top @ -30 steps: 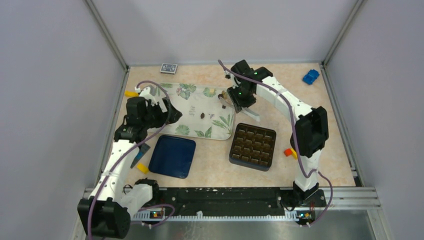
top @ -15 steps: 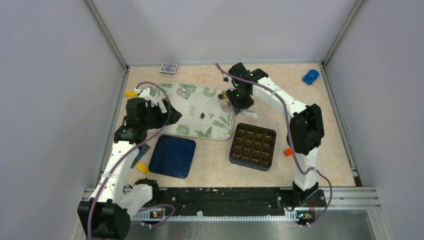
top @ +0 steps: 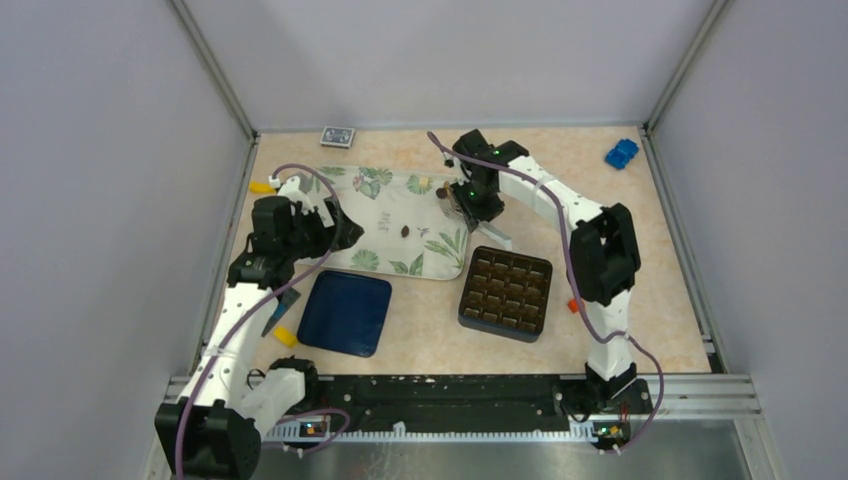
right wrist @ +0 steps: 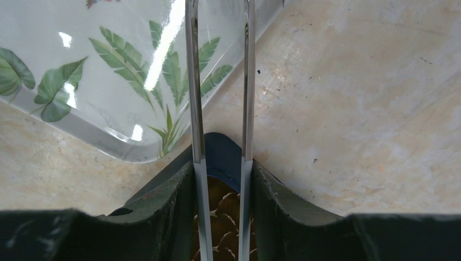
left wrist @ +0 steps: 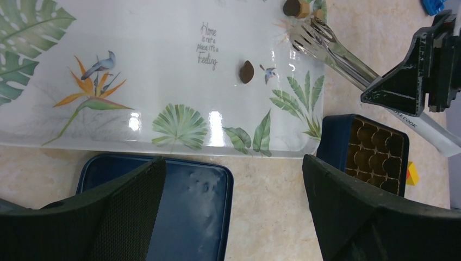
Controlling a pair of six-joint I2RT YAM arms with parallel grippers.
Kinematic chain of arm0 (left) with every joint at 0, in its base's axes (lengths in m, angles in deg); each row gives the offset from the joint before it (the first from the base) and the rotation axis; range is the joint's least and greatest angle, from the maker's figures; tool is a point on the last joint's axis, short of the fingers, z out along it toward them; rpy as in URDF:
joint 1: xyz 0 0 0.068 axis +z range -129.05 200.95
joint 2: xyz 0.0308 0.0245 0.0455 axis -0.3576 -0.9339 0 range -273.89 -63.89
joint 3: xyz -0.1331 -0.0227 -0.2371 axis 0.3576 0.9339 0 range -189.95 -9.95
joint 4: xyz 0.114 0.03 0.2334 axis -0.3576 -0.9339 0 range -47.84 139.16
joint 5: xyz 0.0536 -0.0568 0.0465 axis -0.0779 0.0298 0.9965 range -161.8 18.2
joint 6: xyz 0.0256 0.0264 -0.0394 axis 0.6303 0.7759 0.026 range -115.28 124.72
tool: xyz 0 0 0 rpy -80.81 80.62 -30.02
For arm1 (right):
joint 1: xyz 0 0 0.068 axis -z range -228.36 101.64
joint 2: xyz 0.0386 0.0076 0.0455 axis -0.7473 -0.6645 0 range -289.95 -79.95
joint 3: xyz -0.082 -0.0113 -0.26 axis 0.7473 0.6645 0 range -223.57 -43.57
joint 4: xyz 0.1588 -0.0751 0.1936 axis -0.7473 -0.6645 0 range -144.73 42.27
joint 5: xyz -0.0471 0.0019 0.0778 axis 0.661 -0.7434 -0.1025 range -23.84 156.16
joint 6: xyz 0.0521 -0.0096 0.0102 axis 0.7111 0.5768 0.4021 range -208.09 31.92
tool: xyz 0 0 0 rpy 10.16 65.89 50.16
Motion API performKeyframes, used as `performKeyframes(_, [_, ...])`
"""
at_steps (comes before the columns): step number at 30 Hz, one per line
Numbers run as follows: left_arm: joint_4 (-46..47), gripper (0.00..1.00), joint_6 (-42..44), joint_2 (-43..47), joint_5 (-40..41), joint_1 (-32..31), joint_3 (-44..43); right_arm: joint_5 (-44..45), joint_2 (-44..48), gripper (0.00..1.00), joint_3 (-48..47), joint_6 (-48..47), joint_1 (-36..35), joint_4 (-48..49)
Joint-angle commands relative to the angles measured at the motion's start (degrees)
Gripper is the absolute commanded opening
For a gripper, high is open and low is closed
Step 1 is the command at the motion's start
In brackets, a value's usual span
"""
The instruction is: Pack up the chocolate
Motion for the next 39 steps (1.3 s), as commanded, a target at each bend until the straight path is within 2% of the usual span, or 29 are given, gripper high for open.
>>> performKeyframes(1, [1.22,0.99,-0.13,1.33,0.26,0.19,0.23,1.18,-0.31,0.36,-1.54,-0.34,-0.74,1.36])
performKeyframes(7, [1.46,0.99,-0.03,0.77,-0.24,0.19,0.13,1.41,0.83,0.31,-1.79,-0.15,-0.70,1.16])
performKeyframes(9, [1.63,0.99,-0.03,0.50,-0.50,0.19,0.02,1.50,1.12,0.31,-1.88,-0.01,-0.70,0.74])
performKeyframes(13, [1.88,0.99,-0.12,0.28,-0.82,0.19,-0.10,2.07,1.65,0.39,-1.91,0.05,-0.70,-0.23])
performKeyframes(16, [1.92,0.99,-0.16,0.28,-0.99,0.19,-0.15,2.30,2.22,0.41,-1.32,0.30,-0.72,-0.72])
performKeyframes(39, [1.49,0.99,-0.16,2.14,-1.18,0.19,0.75,4.89,4.70,0.38,1.60,2.63,-2.93,-1.74])
